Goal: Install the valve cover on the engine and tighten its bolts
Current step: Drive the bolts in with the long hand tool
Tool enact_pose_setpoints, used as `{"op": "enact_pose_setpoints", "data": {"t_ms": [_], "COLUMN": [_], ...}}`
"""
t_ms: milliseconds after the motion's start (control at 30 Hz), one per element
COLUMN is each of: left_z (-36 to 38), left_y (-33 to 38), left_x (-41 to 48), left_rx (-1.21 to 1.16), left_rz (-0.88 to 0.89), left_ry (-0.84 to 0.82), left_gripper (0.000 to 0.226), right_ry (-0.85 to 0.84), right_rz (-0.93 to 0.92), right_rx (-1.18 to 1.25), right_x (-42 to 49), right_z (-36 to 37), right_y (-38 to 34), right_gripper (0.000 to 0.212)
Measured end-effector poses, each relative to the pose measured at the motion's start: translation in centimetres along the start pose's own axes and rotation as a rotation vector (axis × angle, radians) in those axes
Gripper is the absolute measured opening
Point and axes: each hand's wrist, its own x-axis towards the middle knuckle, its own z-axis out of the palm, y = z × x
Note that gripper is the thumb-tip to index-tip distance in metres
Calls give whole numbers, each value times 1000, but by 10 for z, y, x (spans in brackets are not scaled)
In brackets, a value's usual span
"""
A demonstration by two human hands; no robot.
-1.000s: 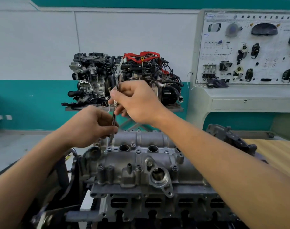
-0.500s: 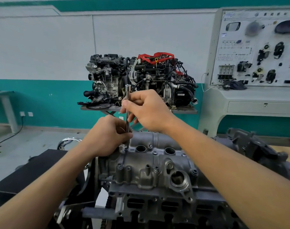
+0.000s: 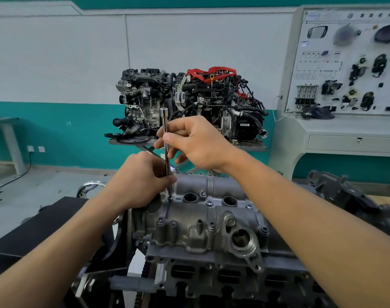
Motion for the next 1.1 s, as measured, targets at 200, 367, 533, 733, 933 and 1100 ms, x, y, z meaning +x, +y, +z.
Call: {"op": "enact_pose_setpoints", "data": {"t_ms": [200, 367, 533, 733, 933, 1100], "left_z": [4, 6, -1, 4, -6, 0], "left_y": [0, 3, -3, -2, -4, 2], "left_x": [-2, -1, 3, 7, 8, 9], "left_rx": [5, -277, -328, -289, -370, -205], "left_rz": [14, -13, 81, 55, 70, 108], "left_ry": [41, 226, 31, 21, -161, -60], "left_gripper": [21, 15, 19, 21, 9, 26], "right_ry": [-16, 275, 78, 242, 65, 194], "right_rz": [35, 3, 37, -2, 55, -19], "right_rx": [57, -93, -45, -198, -120, -251], "right_x": [5, 7, 4, 6, 2, 0], "right_z": [-4, 1, 0, 3, 0, 2], "right_y": [6, 13, 5, 5, 1, 5], "right_gripper": [13, 27, 15, 22, 24, 24]}}
